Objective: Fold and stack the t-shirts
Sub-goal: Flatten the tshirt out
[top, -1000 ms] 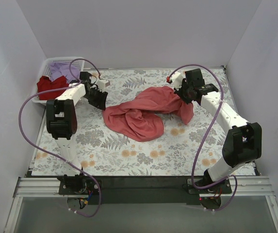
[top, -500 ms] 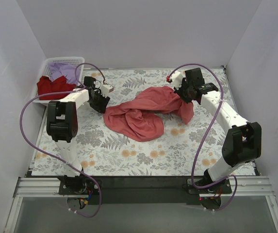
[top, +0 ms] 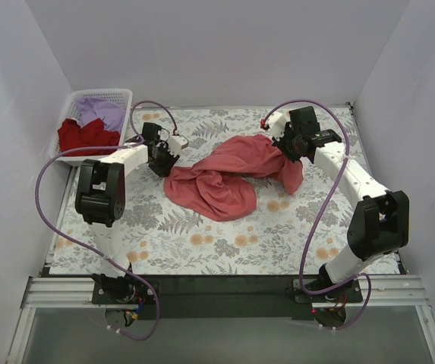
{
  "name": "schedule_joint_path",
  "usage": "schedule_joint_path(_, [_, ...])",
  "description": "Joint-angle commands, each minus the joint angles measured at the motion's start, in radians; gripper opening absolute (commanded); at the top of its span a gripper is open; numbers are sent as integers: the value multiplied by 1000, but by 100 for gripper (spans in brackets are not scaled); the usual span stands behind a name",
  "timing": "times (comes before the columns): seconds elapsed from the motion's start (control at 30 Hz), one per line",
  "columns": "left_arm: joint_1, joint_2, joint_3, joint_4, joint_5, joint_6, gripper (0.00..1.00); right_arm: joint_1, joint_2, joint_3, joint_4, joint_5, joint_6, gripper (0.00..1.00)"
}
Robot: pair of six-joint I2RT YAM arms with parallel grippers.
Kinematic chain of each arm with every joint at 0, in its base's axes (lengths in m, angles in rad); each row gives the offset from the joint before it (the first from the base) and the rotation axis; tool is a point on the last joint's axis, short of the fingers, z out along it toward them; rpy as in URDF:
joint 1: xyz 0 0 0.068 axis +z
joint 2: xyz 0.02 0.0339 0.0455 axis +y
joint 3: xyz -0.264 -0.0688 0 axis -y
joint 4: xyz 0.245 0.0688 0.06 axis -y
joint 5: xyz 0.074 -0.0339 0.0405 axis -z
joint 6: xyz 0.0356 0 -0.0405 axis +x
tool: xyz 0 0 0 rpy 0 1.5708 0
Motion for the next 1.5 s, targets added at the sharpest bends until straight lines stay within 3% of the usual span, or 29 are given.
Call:
schedule_joint_path(0.0, [-26, 55, -65, -38, -21, 58, 18, -1, -9, 31, 5, 6, 0, 1])
schedule_joint_path(0.2, [-14, 32, -11, -53, -27, 8, 0, -3, -15, 32, 6, 19, -1, 1])
schedule_joint_path(0.43, [124, -28, 332, -142, 108, -157, 0, -73, -29, 143, 8, 33, -15, 1])
schedule_joint_path(0.7, [127, -109, 654, -125, 207, -343, 0, -104, -15, 435, 49, 83, -72, 1])
schedule_joint_path(0.9, [127, -224, 770, 10, 195, -469, 0, -142, -27, 655, 140, 189, -125, 1])
schedule_joint_path(1.0, [127, -274, 758, 17, 195, -492, 0, -145, -99, 626, 198, 213, -176, 1])
schedule_joint_path(1.23, [127, -639, 508, 183, 134, -543, 0, -148, -334, 496, 351, 302, -262, 1])
schedule_joint_path(1.47, [127, -773, 477, 287, 10, -598, 0, -147, -440, 552, 454, 315, -345, 1])
